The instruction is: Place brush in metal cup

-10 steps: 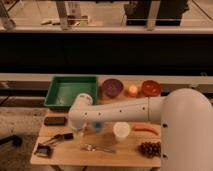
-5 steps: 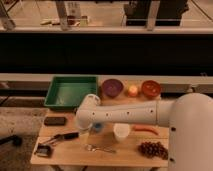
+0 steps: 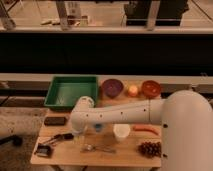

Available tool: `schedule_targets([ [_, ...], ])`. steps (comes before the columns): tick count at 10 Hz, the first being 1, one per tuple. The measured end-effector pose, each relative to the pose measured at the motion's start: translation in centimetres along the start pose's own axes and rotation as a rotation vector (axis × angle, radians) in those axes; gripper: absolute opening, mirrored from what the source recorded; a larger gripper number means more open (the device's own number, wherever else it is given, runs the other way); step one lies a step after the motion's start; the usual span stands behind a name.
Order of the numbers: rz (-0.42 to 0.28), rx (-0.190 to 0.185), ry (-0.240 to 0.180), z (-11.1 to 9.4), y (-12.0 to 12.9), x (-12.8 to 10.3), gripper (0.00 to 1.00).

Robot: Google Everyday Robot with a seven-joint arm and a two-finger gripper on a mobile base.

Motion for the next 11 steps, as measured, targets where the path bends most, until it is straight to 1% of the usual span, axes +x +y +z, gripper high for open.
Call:
schedule_targets([
  [2,0.004,-0.013,0.001,0.5,-0.1,0.2,0.71],
  [4,0.009,-0.015,0.004,0.6,-0.3,0.5,0.71],
  [7,0.030,-0.003,0.001,0.3,-0.7,1.4,0.71],
  [8,0.031,-0.001,-0.001,0.3,-0.8,1.4,0.67],
  [9,0.031,0.000,-0.003,0.3,-0.8,1.4,0.66],
  [11,0.035,-0.001,-0.006,0.5,-0.9,1.5,0.66],
])
